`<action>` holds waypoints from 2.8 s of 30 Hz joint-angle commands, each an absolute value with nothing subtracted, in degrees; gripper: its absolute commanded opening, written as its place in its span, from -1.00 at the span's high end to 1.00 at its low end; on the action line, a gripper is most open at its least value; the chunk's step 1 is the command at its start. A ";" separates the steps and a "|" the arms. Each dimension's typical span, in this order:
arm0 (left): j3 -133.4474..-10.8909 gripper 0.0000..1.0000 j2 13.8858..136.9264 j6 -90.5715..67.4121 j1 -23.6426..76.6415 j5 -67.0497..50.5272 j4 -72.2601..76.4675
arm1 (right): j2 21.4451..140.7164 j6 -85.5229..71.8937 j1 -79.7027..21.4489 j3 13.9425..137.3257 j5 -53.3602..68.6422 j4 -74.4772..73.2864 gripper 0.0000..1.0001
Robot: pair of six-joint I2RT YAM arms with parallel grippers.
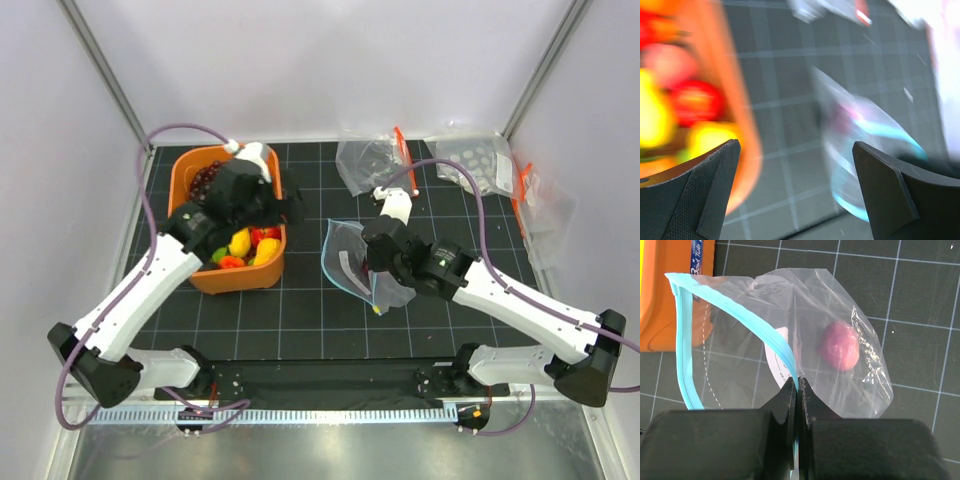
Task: Place the food in the zip-top bag and seal the zipper
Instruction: Place the fake fruit in the zipper food storage bag, then pick up the fake fruit from the bin, then place the fake fruit in the zipper food storage bag.
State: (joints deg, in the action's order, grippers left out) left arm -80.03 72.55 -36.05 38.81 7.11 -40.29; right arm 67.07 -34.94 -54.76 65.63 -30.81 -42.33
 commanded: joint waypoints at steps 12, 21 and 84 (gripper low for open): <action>-89.19 -0.99 89.01 -29.62 13.20 17.23 -46.23 | 63.02 -34.89 -54.93 66.62 -31.55 -44.73 0.98; -99.65 -0.99 108.97 -26.37 11.95 14.68 -45.61 | 62.40 -33.66 -54.93 67.67 -30.76 -46.05 0.98; -82.17 -0.22 82.70 -37.79 63.81 28.22 -40.08 | 67.68 -34.01 -54.93 70.14 -24.87 -41.75 0.98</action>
